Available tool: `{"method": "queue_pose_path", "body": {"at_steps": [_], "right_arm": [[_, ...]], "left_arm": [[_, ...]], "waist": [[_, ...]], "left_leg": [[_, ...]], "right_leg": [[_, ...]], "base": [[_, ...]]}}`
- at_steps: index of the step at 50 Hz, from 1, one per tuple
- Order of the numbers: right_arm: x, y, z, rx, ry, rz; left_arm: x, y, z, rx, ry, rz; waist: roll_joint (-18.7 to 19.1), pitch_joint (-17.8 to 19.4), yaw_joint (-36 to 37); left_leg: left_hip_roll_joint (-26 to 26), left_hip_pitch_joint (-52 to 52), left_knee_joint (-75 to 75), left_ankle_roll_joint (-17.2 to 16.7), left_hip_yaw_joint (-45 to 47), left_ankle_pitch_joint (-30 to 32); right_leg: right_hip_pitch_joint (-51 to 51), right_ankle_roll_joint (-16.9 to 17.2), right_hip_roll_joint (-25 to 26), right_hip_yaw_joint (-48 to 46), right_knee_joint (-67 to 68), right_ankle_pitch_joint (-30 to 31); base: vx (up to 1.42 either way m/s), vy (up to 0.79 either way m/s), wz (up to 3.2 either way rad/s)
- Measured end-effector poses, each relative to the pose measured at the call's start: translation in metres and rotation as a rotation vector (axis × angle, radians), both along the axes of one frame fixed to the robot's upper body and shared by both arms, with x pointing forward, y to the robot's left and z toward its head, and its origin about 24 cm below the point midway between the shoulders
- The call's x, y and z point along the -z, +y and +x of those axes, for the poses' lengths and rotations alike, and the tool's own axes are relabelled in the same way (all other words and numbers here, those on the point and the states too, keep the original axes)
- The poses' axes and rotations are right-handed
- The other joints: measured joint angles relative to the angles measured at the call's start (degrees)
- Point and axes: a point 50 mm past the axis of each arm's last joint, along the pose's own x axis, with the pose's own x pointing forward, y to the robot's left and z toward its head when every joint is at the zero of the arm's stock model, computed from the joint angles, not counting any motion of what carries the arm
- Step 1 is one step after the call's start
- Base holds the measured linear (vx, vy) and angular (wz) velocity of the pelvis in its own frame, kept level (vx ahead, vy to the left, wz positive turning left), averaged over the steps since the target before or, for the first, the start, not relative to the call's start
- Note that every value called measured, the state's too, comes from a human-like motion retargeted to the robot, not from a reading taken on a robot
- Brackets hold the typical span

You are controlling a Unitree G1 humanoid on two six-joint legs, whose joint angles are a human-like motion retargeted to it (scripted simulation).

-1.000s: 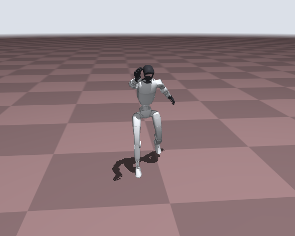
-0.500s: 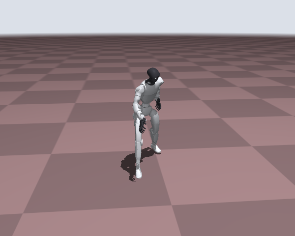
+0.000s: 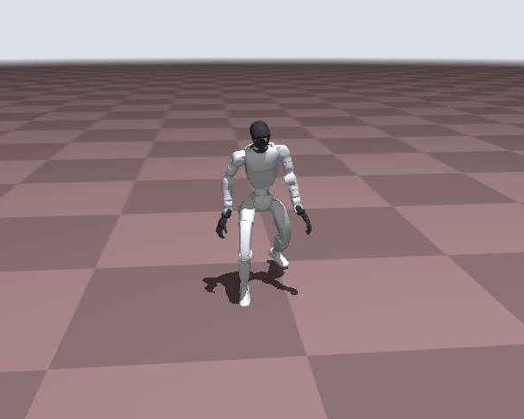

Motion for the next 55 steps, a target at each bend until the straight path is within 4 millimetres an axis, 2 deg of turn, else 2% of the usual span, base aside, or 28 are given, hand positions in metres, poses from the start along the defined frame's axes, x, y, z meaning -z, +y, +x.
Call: {"method": "queue_pose_path", "body": {"at_steps": [2,5,7,8,10,12,14,16,20,22,23,25,27,28,31,33,34,35,37,40,41,43,45,46,48,50,53,55], "right_arm": [[0.022,0.004,-0.064,0.073,0.116,0.024],[0.034,0.003,-0.152,0.142,0.338,0.047],[0.035,0.003,-0.204,0.209,0.491,0.113],[0.033,0.001,-0.227,0.247,0.553,0.149],[0.026,0.004,-0.265,0.302,0.64,0.227],[0.022,0.007,-0.288,0.34,0.707,0.261],[0.017,0.001,-0.299,0.344,0.755,0.264],[0.011,-0.012,-0.306,0.34,0.813,0.227],[0.002,-0.039,-0.307,0.364,0.899,0.116],[0.004,-0.048,-0.29,0.378,0.877,0.077],[0.007,-0.051,-0.276,0.385,0.836,0.082],[0.019,-0.05,-0.239,0.415,0.725,0.124],[0.032,-0.039,-0.189,0.379,0.598,0.176],[0.037,-0.032,-0.158,0.35,0.543,0.2],[0.039,0.005,-0.054,0.196,0.379,0.253],[0.025,0.042,0.016,0.045,0.224,0.271],[0.013,0.058,0.042,-0.032,0.127,0.271],[-0.001,0.072,0.065,-0.106,0.021,0.269],[-0.039,0.092,0.097,-0.255,-0.231,0.267],[-0.102,0.117,0.119,-0.399,-0.627,0.281],[-0.116,0.12,0.122,-0.465,-0.682,0.207],[-0.14,0.117,0.127,-0.537,-0.787,0.052],[-0.163,0.107,0.137,-0.544,-0.877,-0.064],[-0.174,0.105,0.145,-0.53,-0.916,-0.087],[-0.2,0.1,0.162,-0.511,-0.982,-0.13],[-0.23,0.091,0.177,-0.519,-1.023,-0.162],[-0.275,0.068,0.188,-0.388,-1.175,-0.182],[-0.299,0.048,0.192,-0.335,-1.211,-0.229]], "left_arm": [[-0.049,-0.008,0.047,0.08,-0.198,-0.013],[-0.141,-0.024,0.1,0.179,-0.505,0.021],[-0.214,-0.034,0.121,0.25,-0.746,0.048],[-0.254,-0.043,0.126,0.296,-0.869,0.061],[-0.338,-0.056,0.124,0.38,-1.116,0.119],[-0.418,-0.073,0.106,0.405,-1.35,0.104],[-0.483,-0.08,0.077,0.421,-1.567,0.066],[-0.528,-0.079,0.047,0.44,-1.733,0.047],[-0.582,-0.064,-0.006,0.451,-1.942,0.246],[-0.602,-0.056,-0.032,0.424,-2.013,0.388],[-0.613,-0.056,-0.047,0.407,-2.054,0.437],[-0.629,-0.056,-0.072,0.405,-2.121,0.504],[-0.638,-0.056,-0.093,0.437,-2.158,0.611],[-0.64,-0.056,-0.102,0.457,-2.176,0.645],[-0.62,-0.052,-0.106,0.582,-2.147,0.718],[-0.579,-0.043,-0.086,0.693,-2.034,0.7],[-0.546,-0.035,-0.069,0.734,-1.95,0.638],[-0.508,-0.023,-0.056,0.753,-1.861,0.568],[-0.416,0.01,-0.036,0.694,-1.641,0.426],[-0.269,0.068,-0.042,0.463,-1.195,0.345],[-0.217,0.09,-0.049,0.361,-0.983,0.314],[-0.116,0.121,-0.086,0.224,-0.546,0.254],[-0.033,0.136,-0.137,0.134,-0.149,0.189],[-0.002,0.139,-0.165,0.051,0.008,0.143],[0.044,0.136,-0.221,-0.117,0.28,0.052],[0.067,0.13,-0.263,-0.215,0.502,0.001],[0.071,0.131,-0.306,-0.304,0.703,0.094],[0.069,0.131,-0.325,-0.355,0.728,0.101]], "waist": [[-3.56,-4.51,-3.02],[-5.44,-12.21,-2.72],[-7.11,-17.53,2.13],[-8.46,-20.02,4.66],[-9.88,-23.51,8.79],[-11.17,-23.58,13.51],[-12.11,-23.45,16.65],[-12.88,-24.01,19.23],[-15.06,-26.7,23.4],[-16.66,-26.59,24.85],[-17.6,-24.93,25.74],[-22.14,-21.55,24.33],[-24.04,-16.41,22.43],[-24.3,-13.26,21.91],[-24.74,-6.8,22.11],[-25.08,-5.43,22.82],[-25.04,-6.14,23.64],[-24.89,-7.38,24.7],[-23.97,-11.43,27.14],[-23.04,-17.75,32.16],[-19.7,-17.63,33.52],[-15.25,-19.6,36.61],[-15.57,-23.55,36.73],[-16.27,-24.42,35.5],[-17.82,-24.52,31.78],[-19.38,-22.83,27.46],[-20.71,-20.09,22.2],[-19.98,-18.15,19.72]], "left_leg": [[-4.05,4.69,-11.34,-1.01,0.34,16.76],[-9.71,2.89,-20.02,-3.19,0.6,39.6],[-14.78,-2.5,-21.5,-6.88,-1.8,40.63],[-18.41,-5.9,-22.3,-6.89,-2.44,39.48],[-21.28,-13.45,-21.53,-6.89,-2.93,37.51],[-21.8,-17.01,-25.61,-5.14,-4.27,38.72],[-21.24,-22.95,-25.61,-1.93,-3.16,33.61],[-19.34,-28.06,-26.58,0.15,0.21,27.1],[-15.16,-36.58,-31.87,-0.56,9.74,20.53],[-15.4,-42.79,-30.13,-2.12,8.27,23.01],[-17.32,-46.85,-26.81,-2.19,5.3,27.43],[-22.9,-59.03,-9.36,-1.01,1.16,34.1],[-23.35,-72.47,16.56,-1.18,0.93,29.25],[-22.94,-76.49,25.26,-1.62,1.21,26.77],[-21.65,-81.23,37.46,-2.86,0.88,22.14],[-21.21,-81.11,39.76,-3.43,0.23,20.97],[-21.21,-80.05,38.89,-3.34,0.44,21.11],[-21.27,-78.67,37.3,-3.07,0.9,21.46],[-21.4,-73.5,28.6,-1.82,1.89,24.01],[-21.65,-61.14,4.9,-1.69,0.64,32.82],[-20.66,-51.87,-8.27,-2.95,-2.13,38.9],[-17.53,-37.18,-30.76,-6.27,-4.67,48.6],[-17.43,-33.09,-37.65,-6.89,-3.07,45.96],[-18.21,-31.16,-37.65,-6.82,-2.51,42.24],[-21.51,-27.01,-36.33,-5.29,-3.16,38.11],[-24.55,-24.78,-28.67,-4.06,-5.45,35.59],[-24.74,-21.1,-12.58,-4.51,-8.07,29.19],[-22.17,-16.37,-4.38,-6.1,-10.15,26.62]], "right_leg": [[8.46,2.14,-0.16,-1.94,-10.45,3.9],[19.6,4.8,6.47,-1.1,-37.94,21.35],[23.06,4.8,11.59,0.12,-53.27,32.74],[23.51,4.8,11.72,0.68,-56.62,34.75],[25.71,4.8,12.35,2.27,-57.79,32.27],[30.0,4.8,13.28,6.42,-54.32,28.63],[33.5,4.8,13.26,10.38,-50.0,26.95],[37.01,4.8,12.47,12.98,-46.08,25.78],[43.12,4.8,7.44,14.56,-42.94,24.79],[45.83,4.8,3.12,16.07,-43.01,22.25],[47.43,4.8,-0.44,17.01,-42.64,17.14],[49.87,3.56,-9.77,15.6,-36.98,-0.82],[50.53,0.78,-15.1,13.31,-25.27,-18.08],[50.06,0.21,-16.84,13.47,-18.91,-23.28],[49.81,-1.23,-19.13,13.43,-8.96,-29.43],[52.2,-1.43,-18.59,12.31,-10.54,-28.36],[53.17,-1.03,-17.96,12.47,-13.03,-25.67],[53.86,-0.5,-17.25,13.02,-15.91,-22.24],[52.42,0.12,-14.55,15.93,-21.79,-9.4],[47.04,2.17,-8.06,19.5,-28.96,12.76],[49.49,1.72,-2.75,20.36,-34.5,17.98],[50.17,2.97,6.41,22.36,-41.49,21.5],[44.45,4.8,11.08,19.66,-44.64,19.68],[41.25,4.8,11.98,18.03,-46.09,18.75],[34.52,4.75,12.38,15.42,-48.03,16.63],[27.7,4.59,11.78,13.73,-49.9,14.65],[19.41,4.8,10.54,12.32,-53.88,10.91],[15.54,4.8,9.9,12.08,-55.6,7.35]], "base": [[0.49,-0.26,0.04],[0.3,-0.3,-0.93],[0.07,-0.41,-2.2],[0.04,-0.22,-2.14],[0.14,-0.06,-1.87],[0.19,-0.04,-1.94],[0.16,0.01,-1.9],[0.18,-0.02,-1.97],[0.17,-0.05,-2.02],[0.1,0.09,-1.61],[0.03,0.25,-0.85],[-0.03,0.25,0.09],[-0.07,0.09,0.61],[-0.05,0.04,0.42],[0.07,0.02,0.05],[0.27,0.04,-0.14],[0.35,0.07,-0.14],[0.39,0.08,-0.21],[0.4,0.08,-0.28],[0.34,0.02,-0.43],[0.32,-0.01,-0.37],[0.27,0.0,0.0],[0.13,-0.03,1.08],[0.05,-0.06,1.81],[-0.02,-0.02,2.37],[-0.07,-0.04,2.77],[-0.01,-0.13,2.55],[0.06,-0.05,2.25]]}}
